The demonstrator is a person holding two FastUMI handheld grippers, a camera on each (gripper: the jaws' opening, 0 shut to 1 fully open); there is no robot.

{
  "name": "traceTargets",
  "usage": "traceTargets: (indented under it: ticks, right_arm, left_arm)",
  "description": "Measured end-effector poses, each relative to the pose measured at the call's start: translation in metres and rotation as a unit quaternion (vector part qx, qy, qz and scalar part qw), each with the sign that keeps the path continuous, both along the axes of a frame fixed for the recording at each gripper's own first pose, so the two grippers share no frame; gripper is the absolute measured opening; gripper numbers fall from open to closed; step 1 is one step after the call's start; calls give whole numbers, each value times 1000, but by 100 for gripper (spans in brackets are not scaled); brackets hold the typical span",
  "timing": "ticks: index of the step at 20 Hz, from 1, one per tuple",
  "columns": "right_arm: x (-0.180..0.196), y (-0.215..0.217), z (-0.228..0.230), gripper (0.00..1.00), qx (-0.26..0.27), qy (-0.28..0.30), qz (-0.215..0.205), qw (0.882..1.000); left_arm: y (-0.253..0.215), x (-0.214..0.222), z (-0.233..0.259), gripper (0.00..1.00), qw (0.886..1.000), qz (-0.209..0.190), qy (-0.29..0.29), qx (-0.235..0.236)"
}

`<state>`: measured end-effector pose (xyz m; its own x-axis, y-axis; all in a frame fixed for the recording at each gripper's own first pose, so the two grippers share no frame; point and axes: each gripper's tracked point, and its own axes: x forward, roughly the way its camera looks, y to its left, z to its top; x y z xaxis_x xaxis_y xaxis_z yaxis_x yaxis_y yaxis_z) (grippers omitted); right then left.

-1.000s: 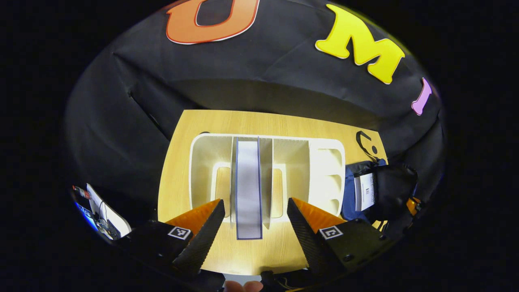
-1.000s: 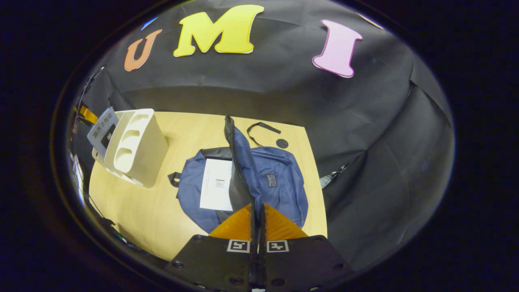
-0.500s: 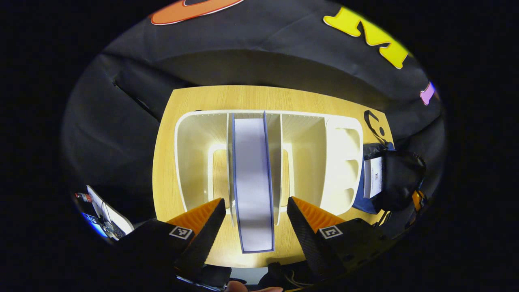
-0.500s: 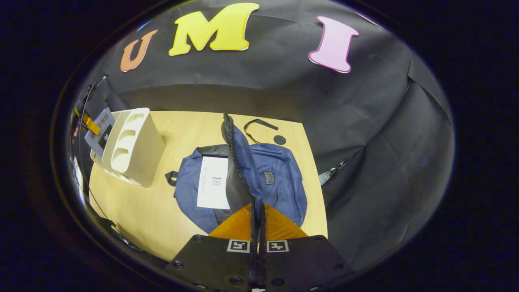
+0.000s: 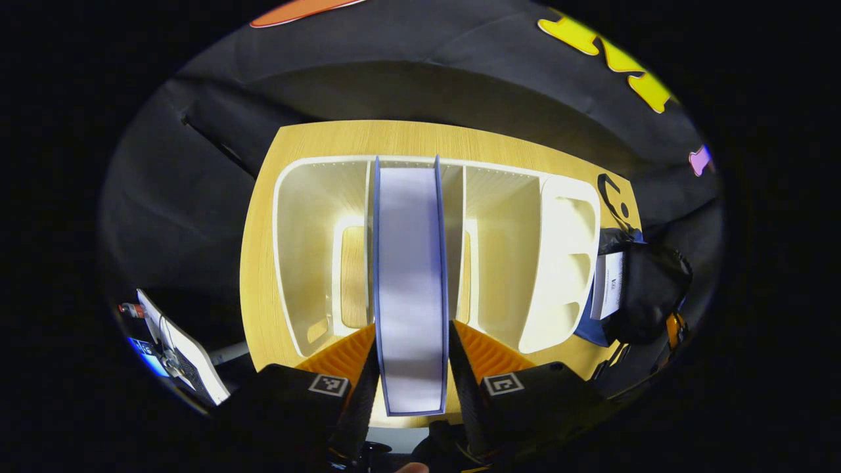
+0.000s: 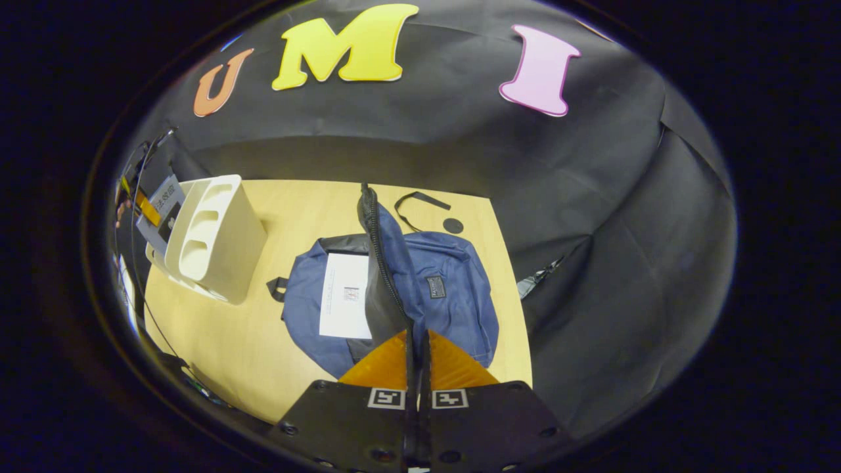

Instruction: Open the schoolbag, grab two books from the bookshelf and put them into the schoolbag.

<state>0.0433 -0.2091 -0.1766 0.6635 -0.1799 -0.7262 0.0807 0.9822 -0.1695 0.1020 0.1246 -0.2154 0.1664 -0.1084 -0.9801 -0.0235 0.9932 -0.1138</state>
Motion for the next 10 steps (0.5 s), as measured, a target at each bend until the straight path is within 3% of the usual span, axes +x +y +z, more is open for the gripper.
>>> traceTargets:
  ticks: [3,10]
  right_arm:
    - [-1,0,0,0,2,-1,0,1000]
    - [-2,3,-1,0,2,-4,8,1000]
  left_arm:
    - [8,-3,-1,48,1000,7,5,9]
    - [5,-20,25,43,1000,14,-12,-2]
